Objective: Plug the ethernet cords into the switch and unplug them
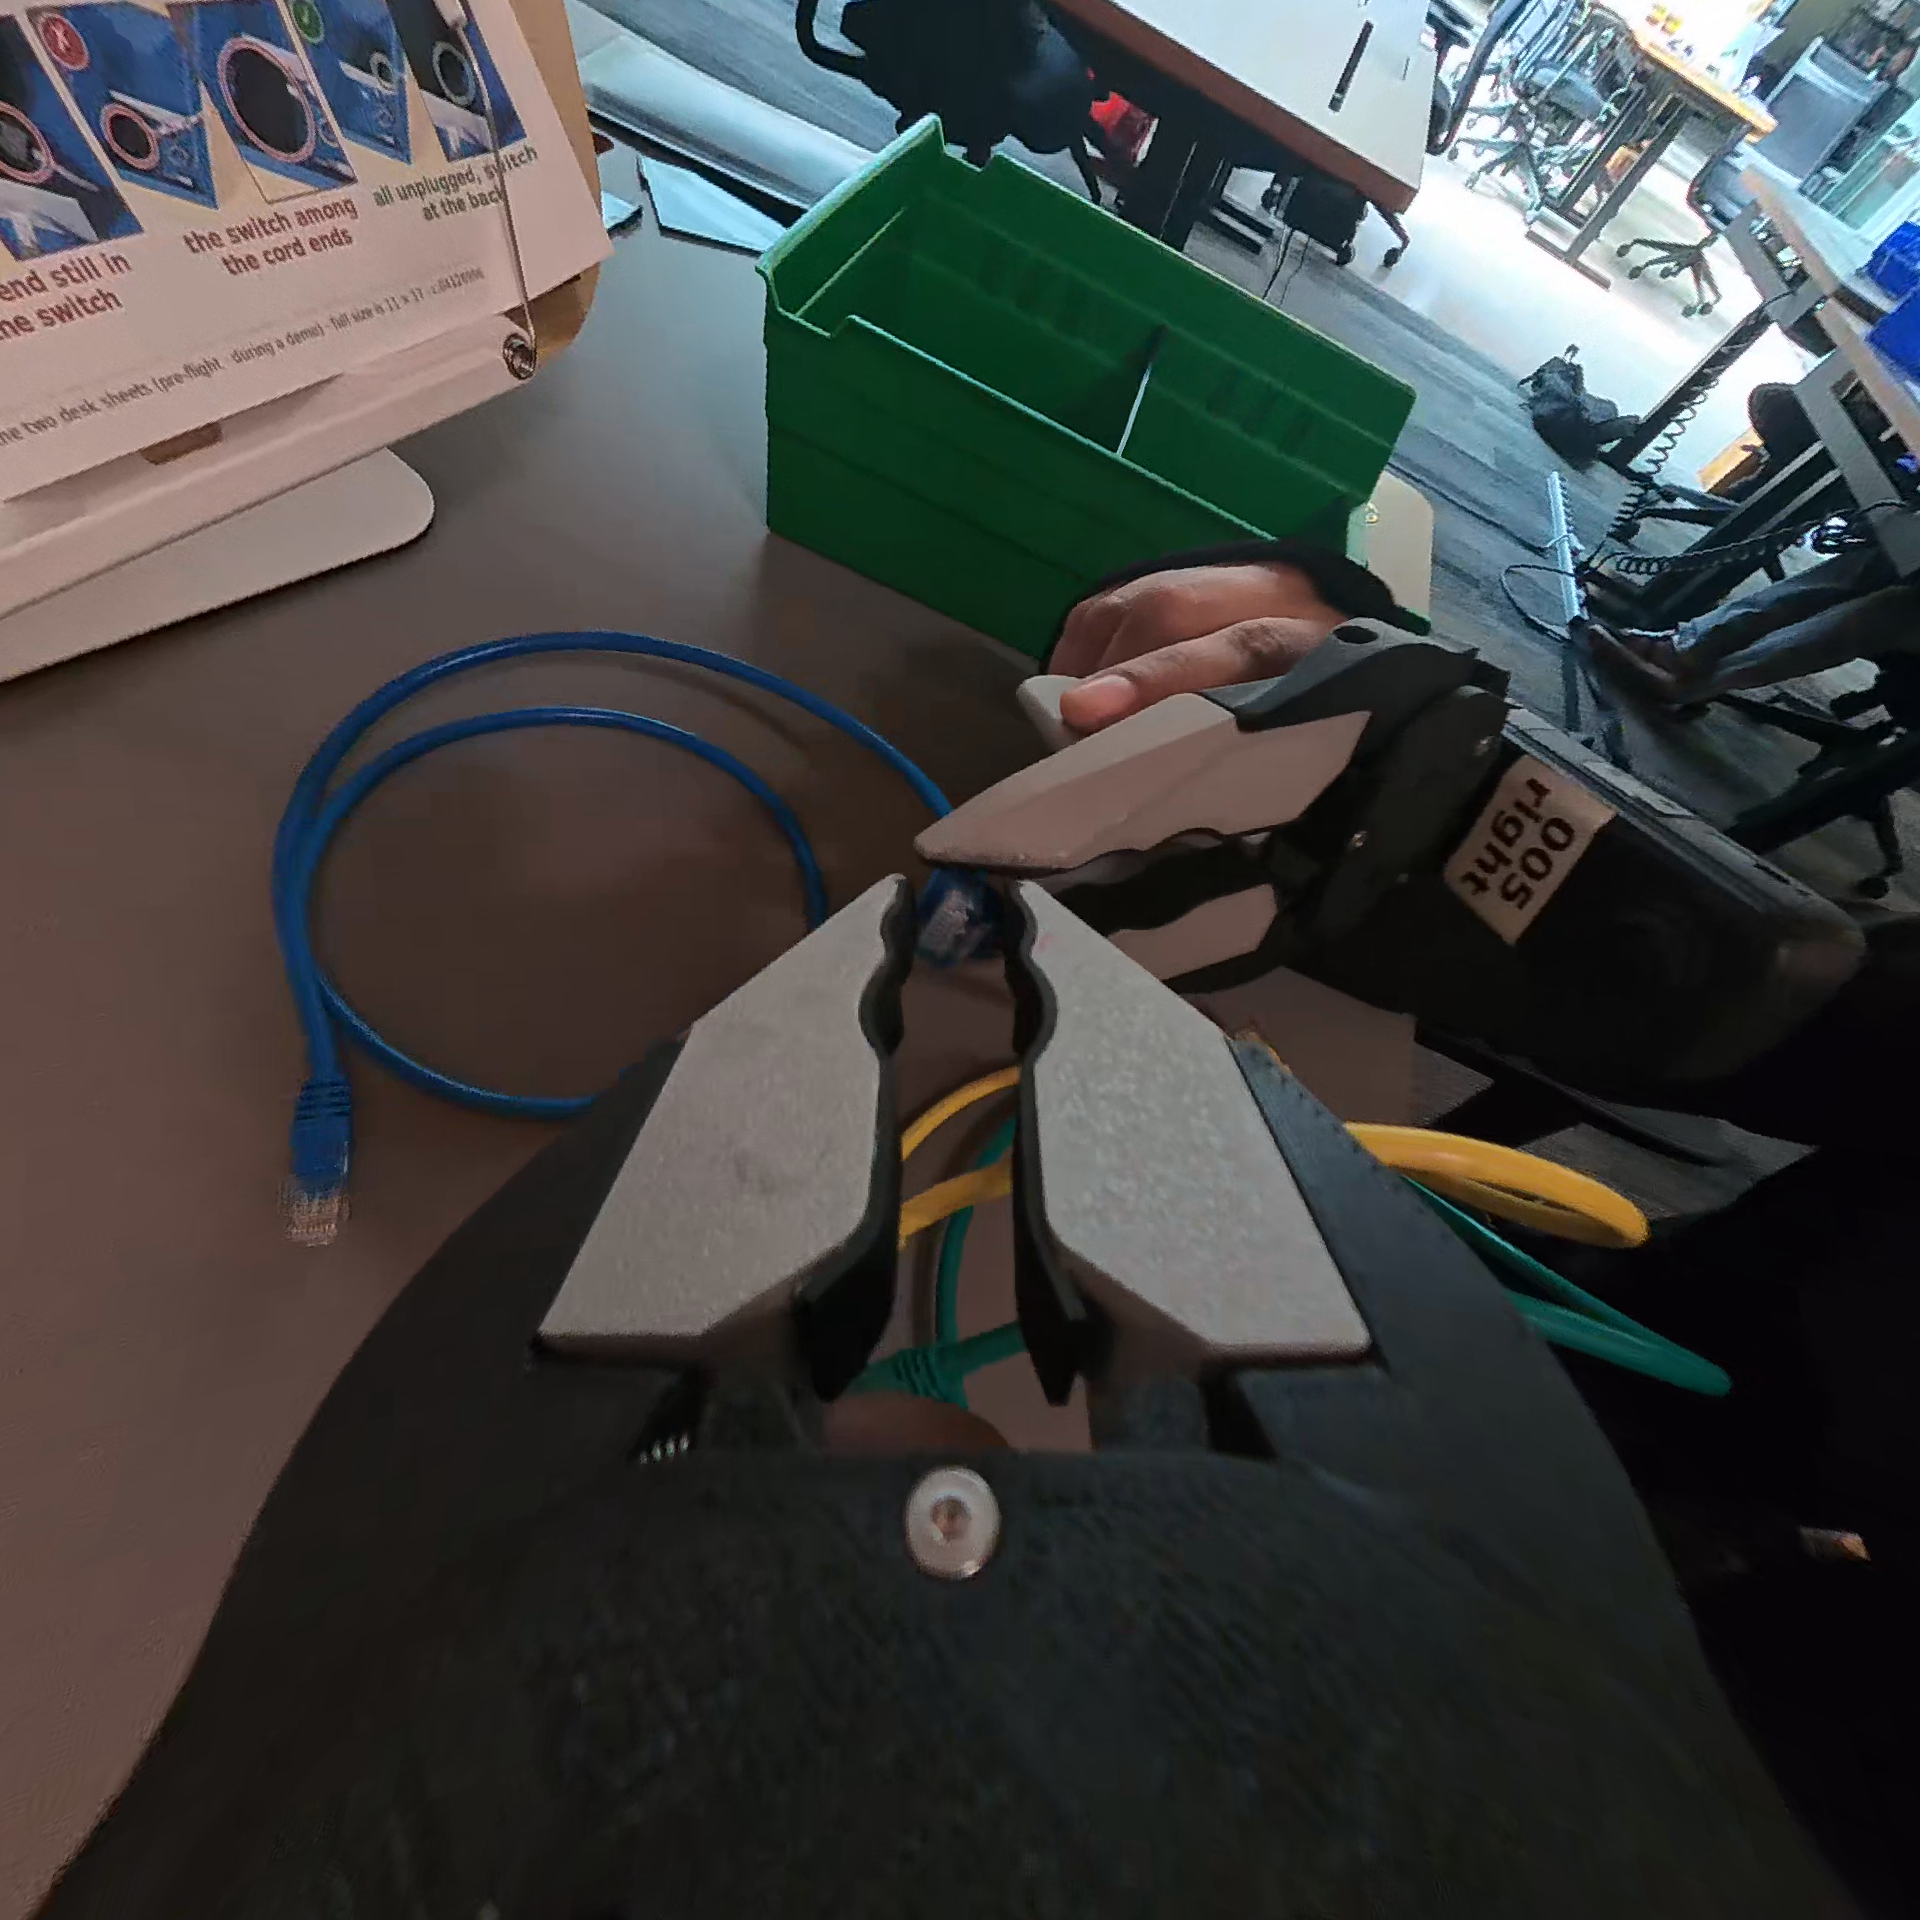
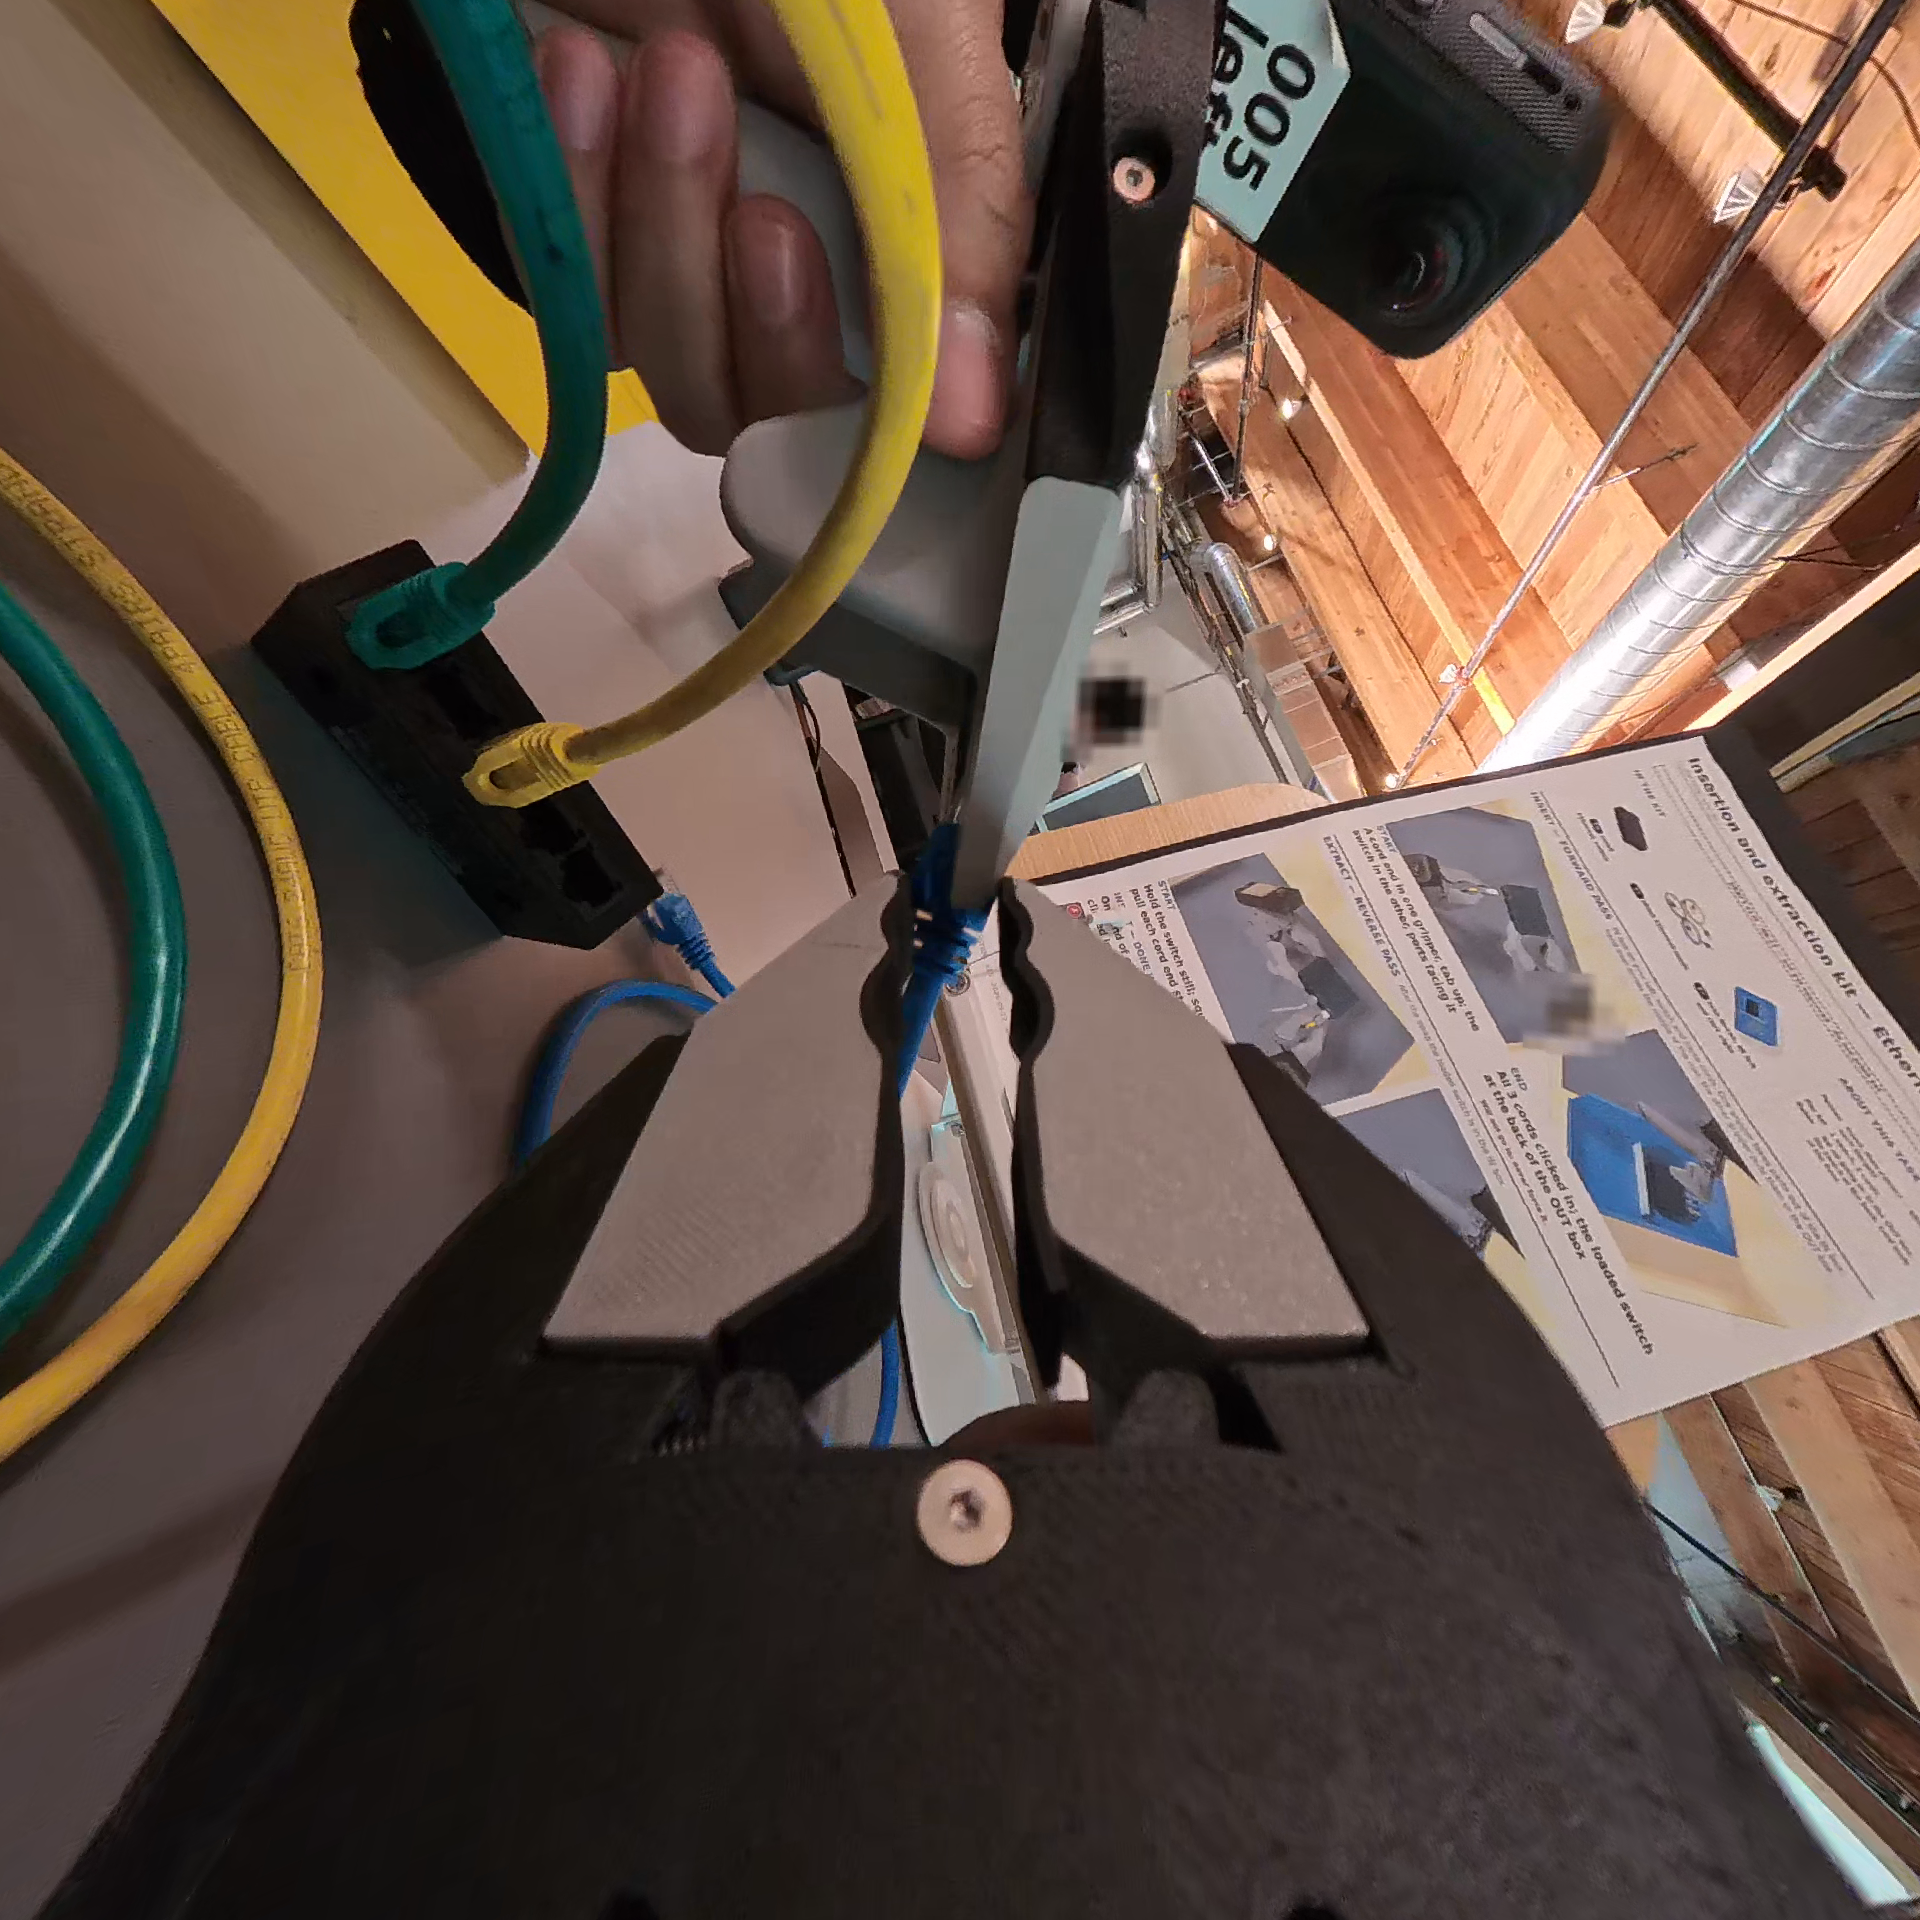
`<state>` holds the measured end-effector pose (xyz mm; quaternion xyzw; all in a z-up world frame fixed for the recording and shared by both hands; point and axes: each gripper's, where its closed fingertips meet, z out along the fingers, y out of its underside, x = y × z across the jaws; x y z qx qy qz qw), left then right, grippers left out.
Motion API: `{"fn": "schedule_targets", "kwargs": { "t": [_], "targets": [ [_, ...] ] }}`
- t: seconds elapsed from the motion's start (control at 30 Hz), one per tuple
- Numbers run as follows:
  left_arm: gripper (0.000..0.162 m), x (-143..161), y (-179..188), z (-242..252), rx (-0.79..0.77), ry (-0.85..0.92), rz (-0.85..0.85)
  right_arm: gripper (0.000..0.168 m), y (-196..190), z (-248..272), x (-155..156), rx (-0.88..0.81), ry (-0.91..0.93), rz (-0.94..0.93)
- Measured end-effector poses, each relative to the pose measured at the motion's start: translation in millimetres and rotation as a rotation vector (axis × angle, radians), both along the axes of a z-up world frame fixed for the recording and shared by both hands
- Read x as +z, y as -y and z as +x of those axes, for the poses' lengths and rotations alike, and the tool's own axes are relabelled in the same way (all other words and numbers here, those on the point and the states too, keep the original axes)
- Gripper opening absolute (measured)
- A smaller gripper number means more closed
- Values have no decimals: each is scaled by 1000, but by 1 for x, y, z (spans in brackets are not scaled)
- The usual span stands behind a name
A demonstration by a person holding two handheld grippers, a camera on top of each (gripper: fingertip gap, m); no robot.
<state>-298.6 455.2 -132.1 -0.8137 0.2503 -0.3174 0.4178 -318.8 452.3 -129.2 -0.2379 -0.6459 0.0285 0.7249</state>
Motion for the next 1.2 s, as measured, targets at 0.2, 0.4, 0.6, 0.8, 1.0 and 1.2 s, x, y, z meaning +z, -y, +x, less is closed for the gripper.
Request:
{"fn": "schedule_targets", "kwargs": {
  "t": [0.2, 0.4, 0.6, 0.8, 1.0, 1.2],
  "targets": [
    [14, 8, 1, 2, -8, -42, 83, 13, 2, 3, 9, 24, -92, -44],
    [14, 15, 6, 2, -13, -119, 162, 14, 5, 10, 16, 132, -109, -347],
    [14, 28, 2, -16, 48, -166, 245, 11, 14, 23, 30, 303, -144, -628],
    [14, 56, 4, -3, 85, -322, 510, 23, 37, 27, 31, 709, 48, -1552],
    [14, 88, 5, 26, 111, -307, 733, 20, 8, 43, 70, 1022, -236, -1895],
    [13, 92, 11, 42, 96, -118, 815, 13, 8, 53, 82, 1137, -301, -1901]
  ]
}}
